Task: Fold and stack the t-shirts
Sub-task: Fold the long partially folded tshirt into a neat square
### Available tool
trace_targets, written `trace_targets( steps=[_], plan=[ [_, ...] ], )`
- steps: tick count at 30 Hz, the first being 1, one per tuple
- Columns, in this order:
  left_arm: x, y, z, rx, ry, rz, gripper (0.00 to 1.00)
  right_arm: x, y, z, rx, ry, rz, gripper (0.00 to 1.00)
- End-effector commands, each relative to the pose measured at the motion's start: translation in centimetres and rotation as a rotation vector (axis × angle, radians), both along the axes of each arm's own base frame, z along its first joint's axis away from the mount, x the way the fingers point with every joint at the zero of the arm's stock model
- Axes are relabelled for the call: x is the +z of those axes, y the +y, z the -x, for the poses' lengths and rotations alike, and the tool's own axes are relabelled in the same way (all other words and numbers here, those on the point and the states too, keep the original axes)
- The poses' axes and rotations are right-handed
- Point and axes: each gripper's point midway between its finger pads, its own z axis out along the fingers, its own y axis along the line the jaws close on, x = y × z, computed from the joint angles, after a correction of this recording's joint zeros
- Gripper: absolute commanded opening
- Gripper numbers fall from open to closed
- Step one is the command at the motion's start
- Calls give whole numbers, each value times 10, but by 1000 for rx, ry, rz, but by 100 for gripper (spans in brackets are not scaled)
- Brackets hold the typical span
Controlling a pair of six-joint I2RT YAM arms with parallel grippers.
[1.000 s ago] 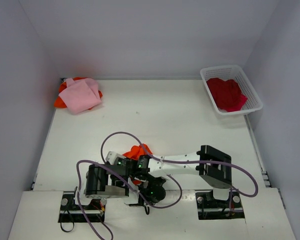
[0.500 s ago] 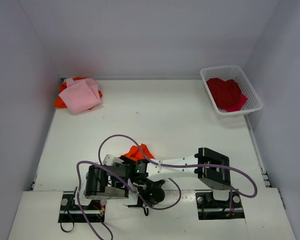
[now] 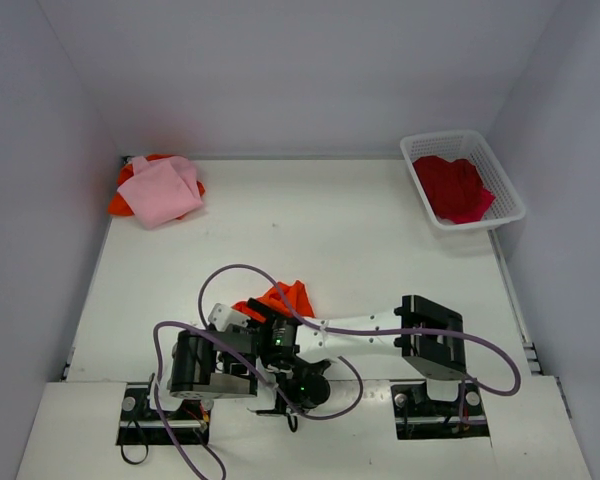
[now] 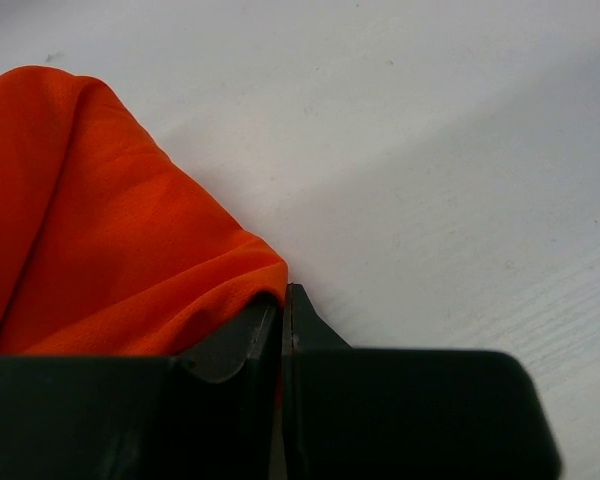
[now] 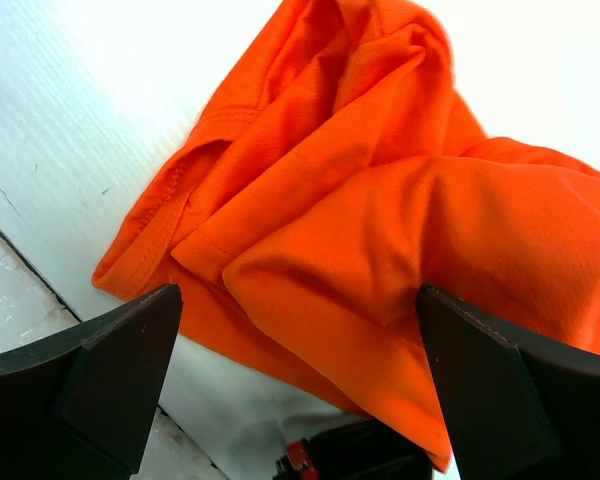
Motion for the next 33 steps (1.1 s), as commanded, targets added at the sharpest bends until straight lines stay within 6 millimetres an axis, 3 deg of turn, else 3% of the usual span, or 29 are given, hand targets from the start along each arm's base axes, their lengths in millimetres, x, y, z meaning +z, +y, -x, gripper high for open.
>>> trace_targets(
  steps=[1, 8, 11, 19, 33],
  plan=[
    [23, -14, -3, 22, -2, 128, 0, 71, 7, -9, -36, -92, -140, 100],
    [25, -13, -4, 28, -7, 126, 0, 130, -19, -33, -102, -164, -229, 100],
    [25, -14, -3, 27, -7, 127, 0, 144, -33, -43, -130, -182, -251, 100],
    [23, -14, -3, 24, -5, 124, 0, 125, -61, -63, -193, -164, -208, 100],
    [50, 0, -7, 43, -21, 157, 0, 87, -58, -57, -180, -93, -188, 100]
  ],
)
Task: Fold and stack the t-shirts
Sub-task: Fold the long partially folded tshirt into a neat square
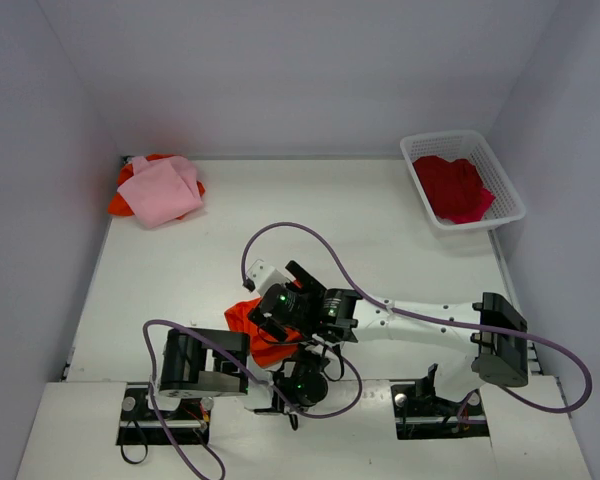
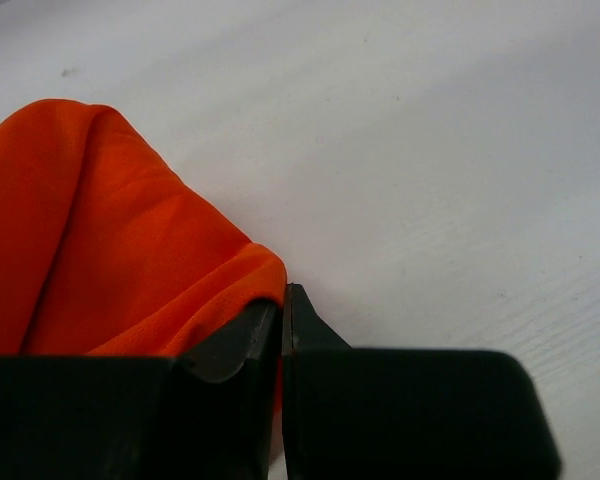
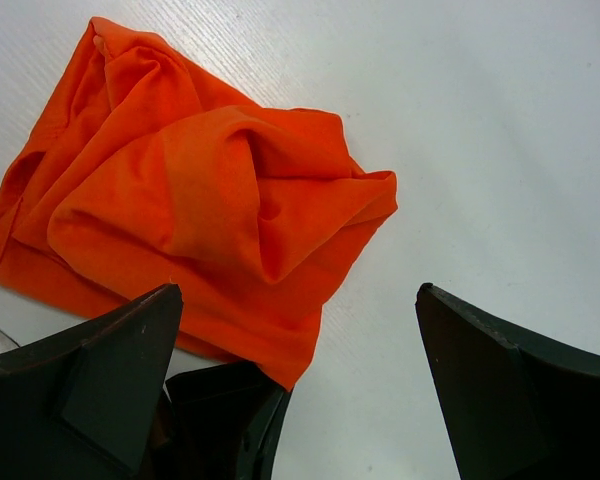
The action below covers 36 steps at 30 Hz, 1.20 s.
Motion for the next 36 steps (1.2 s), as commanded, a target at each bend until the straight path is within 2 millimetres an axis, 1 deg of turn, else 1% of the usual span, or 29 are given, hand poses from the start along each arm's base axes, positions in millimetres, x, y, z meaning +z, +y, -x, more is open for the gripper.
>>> trace_targets(
  steps=[1, 5, 10, 14, 16, 22, 23, 26, 33, 36],
  plan=[
    [35, 1, -5, 36, -13, 124, 0, 3, 7, -2, -18, -1, -53, 100],
    [45, 5, -7, 41, -15, 144, 0, 4, 4, 0, -17, 3, -64, 100],
    [50, 5, -7, 35, -21, 142, 0, 9, 5, 1, -10, 7, -80, 100],
    [50, 4, -6, 35, -19, 147, 0, 0, 3, -3, -18, 4, -48, 100],
    [50, 4, -7, 37, -19, 150, 0, -9, 3, -6, -22, 0, -20, 100],
    [47, 9, -6, 45, -18, 144, 0, -20, 20, -16, 3, -1, -42, 100],
    [47, 10, -6, 46, -17, 147, 0, -27, 21, -17, 4, 1, -28, 100],
    [47, 14, -7, 52, -18, 144, 0, -33, 28, -23, 11, -4, -16, 100],
    [45, 18, -8, 61, -18, 142, 0, -32, 46, -36, 36, -28, -16, 100],
    [45, 19, -7, 62, -18, 142, 0, -27, 53, -41, 35, -30, -30, 100]
  ],
)
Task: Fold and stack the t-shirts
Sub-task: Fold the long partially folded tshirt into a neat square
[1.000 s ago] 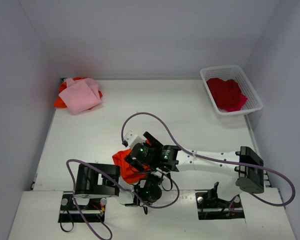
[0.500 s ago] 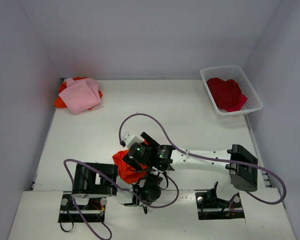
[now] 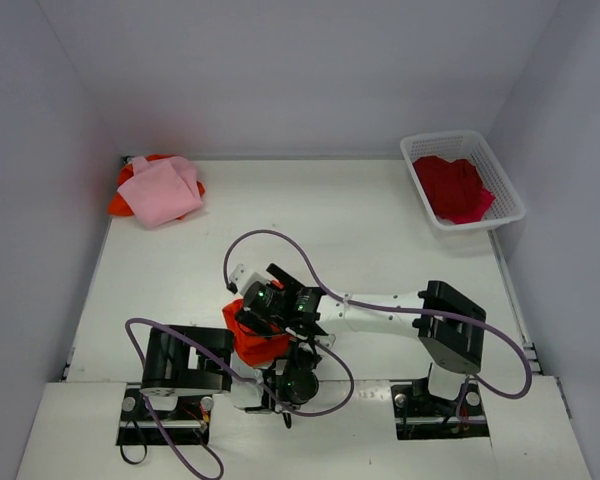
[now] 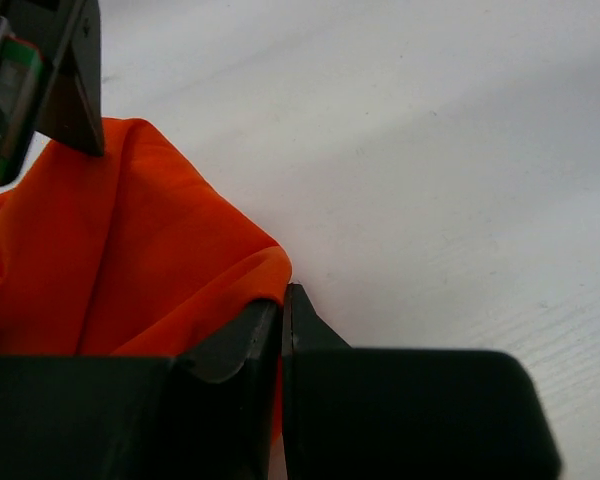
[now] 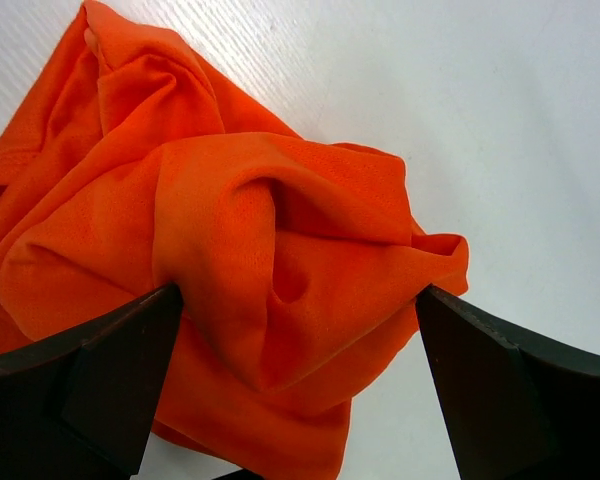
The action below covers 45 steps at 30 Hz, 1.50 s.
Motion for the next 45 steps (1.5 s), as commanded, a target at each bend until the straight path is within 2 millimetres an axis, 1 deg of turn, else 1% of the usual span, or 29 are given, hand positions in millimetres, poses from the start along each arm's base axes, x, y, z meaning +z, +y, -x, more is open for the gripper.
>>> trace_targets(
  steps=[1, 5, 10, 15, 18, 23, 28, 33, 39, 42, 45],
  plan=[
    [26, -2, -3, 33, -4, 126, 0, 35, 26, -18, -2, -58, -108, 100],
    [25, -3, -3, 31, -4, 126, 0, 47, 33, -23, 25, -81, -113, 100],
    [22, -6, -3, 29, -1, 121, 0, 57, 37, -26, 38, -93, -129, 100],
    [21, -9, -3, 26, -1, 119, 0, 61, 37, -28, 40, -97, -129, 100],
    [20, -9, -3, 26, -1, 118, 0, 57, 35, -31, 39, -94, -120, 100],
    [23, -8, -3, 29, 1, 130, 0, 44, 33, -35, 35, -87, -104, 100],
    [27, -3, -3, 37, -5, 129, 0, 39, 41, -39, 39, -77, -152, 100],
    [40, 5, -5, 53, -20, 134, 0, 27, 50, -43, 49, -64, -164, 100],
    [55, 18, -6, 66, -33, 141, 0, 19, 60, -45, 59, -54, -179, 100],
    [61, 22, -7, 69, -38, 148, 0, 19, 61, -46, 60, -56, -183, 100],
    [66, 25, -7, 73, -43, 150, 0, 24, 62, -50, 58, -62, -194, 100]
  ],
)
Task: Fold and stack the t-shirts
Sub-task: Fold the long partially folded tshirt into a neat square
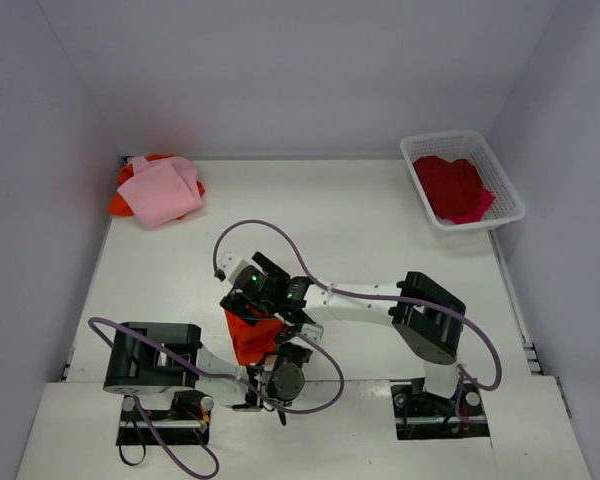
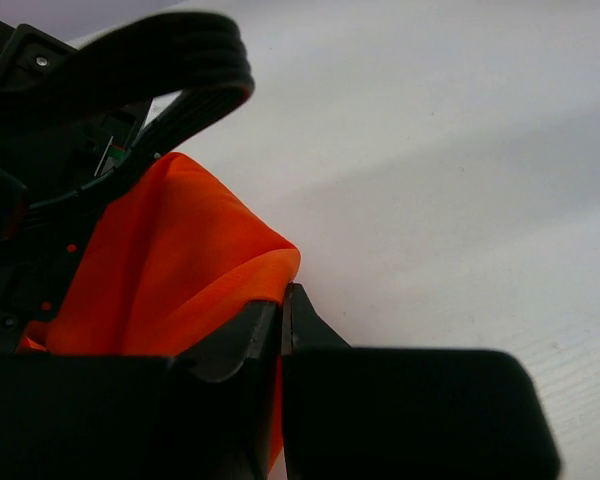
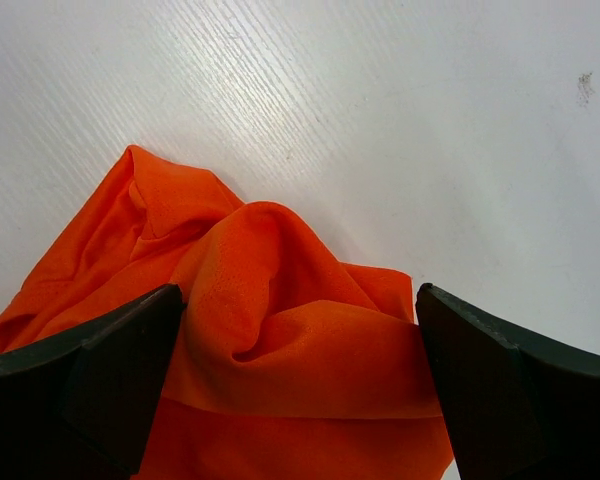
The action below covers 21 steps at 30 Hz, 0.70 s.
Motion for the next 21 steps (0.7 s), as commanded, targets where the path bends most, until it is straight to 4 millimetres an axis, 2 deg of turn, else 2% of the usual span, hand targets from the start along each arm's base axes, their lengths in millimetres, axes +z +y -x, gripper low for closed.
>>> trace_targets(
  steps=[1, 8, 15, 16, 17, 18, 19, 21],
  plan=[
    [28, 4, -4, 38, -15, 92, 0, 29, 15, -13, -3, -47, -90, 100],
    [32, 6, -4, 36, -17, 100, 0, 47, 10, -12, -6, -63, -109, 100],
    [32, -2, -3, 19, -12, 100, 0, 52, 0, -15, -20, -75, -99, 100],
    [32, -7, -3, 12, -9, 98, 4, 50, 0, -16, -21, -72, -95, 100],
    [26, -10, -2, 4, 1, 79, 13, 50, 0, -15, -19, -72, -95, 100],
    [23, -13, -1, -3, 9, 70, 41, 49, -1, -16, -23, -72, -93, 100],
    [23, -17, -1, -6, 14, 62, 54, 48, -1, -16, -22, -72, -90, 100],
    [19, -22, 0, -19, 23, 70, 68, 46, -3, -17, -24, -72, -86, 100]
  ],
)
